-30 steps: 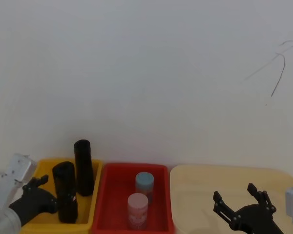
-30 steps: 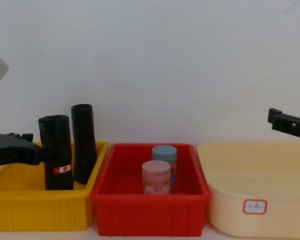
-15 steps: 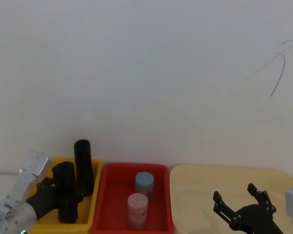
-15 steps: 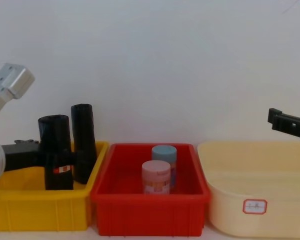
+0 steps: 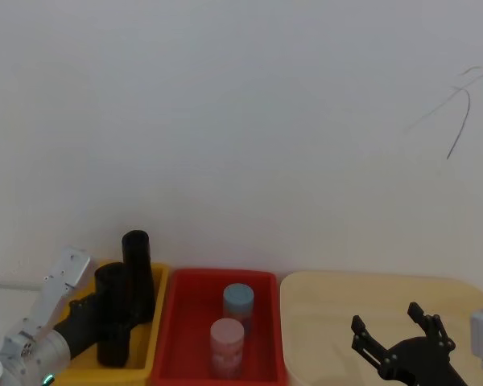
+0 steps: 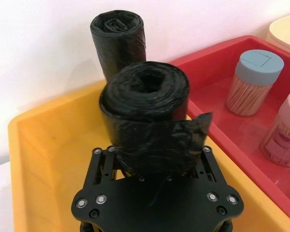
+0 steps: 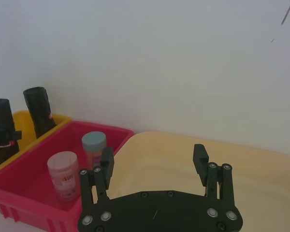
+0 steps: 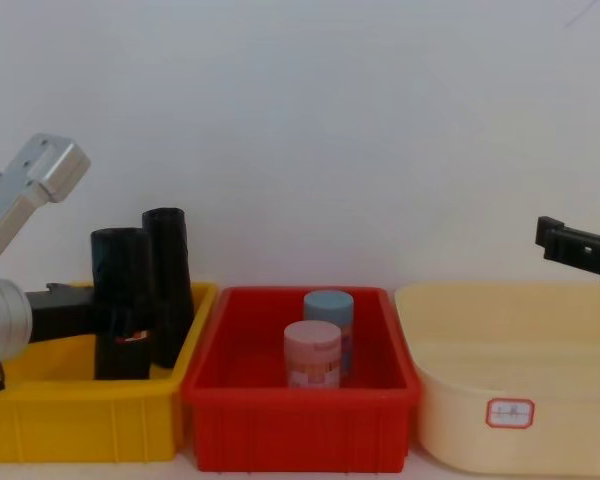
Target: Pick up the garbage bag with the one hand and transfer it to the other hand.
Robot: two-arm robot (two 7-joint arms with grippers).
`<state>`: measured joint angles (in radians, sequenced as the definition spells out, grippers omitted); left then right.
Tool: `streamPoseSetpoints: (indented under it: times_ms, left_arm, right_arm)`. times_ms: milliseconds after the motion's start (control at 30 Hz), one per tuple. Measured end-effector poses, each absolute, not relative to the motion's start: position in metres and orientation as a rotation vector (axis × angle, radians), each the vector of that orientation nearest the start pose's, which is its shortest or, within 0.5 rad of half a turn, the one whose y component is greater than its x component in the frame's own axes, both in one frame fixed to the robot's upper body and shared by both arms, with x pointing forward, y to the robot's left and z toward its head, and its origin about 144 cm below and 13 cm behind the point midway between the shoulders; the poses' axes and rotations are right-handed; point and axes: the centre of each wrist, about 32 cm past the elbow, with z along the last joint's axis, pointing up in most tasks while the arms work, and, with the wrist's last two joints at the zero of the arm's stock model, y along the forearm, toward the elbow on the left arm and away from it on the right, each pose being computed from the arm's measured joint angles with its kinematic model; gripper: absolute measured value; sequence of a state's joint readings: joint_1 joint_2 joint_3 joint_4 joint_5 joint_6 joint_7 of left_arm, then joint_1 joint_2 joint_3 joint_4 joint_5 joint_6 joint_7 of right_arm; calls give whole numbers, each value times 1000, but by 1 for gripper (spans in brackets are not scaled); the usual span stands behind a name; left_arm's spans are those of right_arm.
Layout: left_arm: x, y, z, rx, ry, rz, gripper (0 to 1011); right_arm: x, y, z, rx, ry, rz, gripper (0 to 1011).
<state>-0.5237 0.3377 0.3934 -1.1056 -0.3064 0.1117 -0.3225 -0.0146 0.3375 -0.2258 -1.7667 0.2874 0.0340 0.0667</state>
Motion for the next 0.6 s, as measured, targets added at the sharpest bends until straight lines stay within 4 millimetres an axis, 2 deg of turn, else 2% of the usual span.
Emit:
streamPoseSetpoints:
  times_ms: [133,400,600]
  left_arm:
    - [591,267,1182,247,15,1071,519]
    - [589,268,1183,243,15,1070,450]
    - [585,271,1192,213,21,1064,418]
  right_arm:
    - [443,-237,1189,26,-75,-1229,1001]
    - [443,-237,1189,26,-75,-1230,1001]
    - [443,-237,1189,26,-75,-1230,1000]
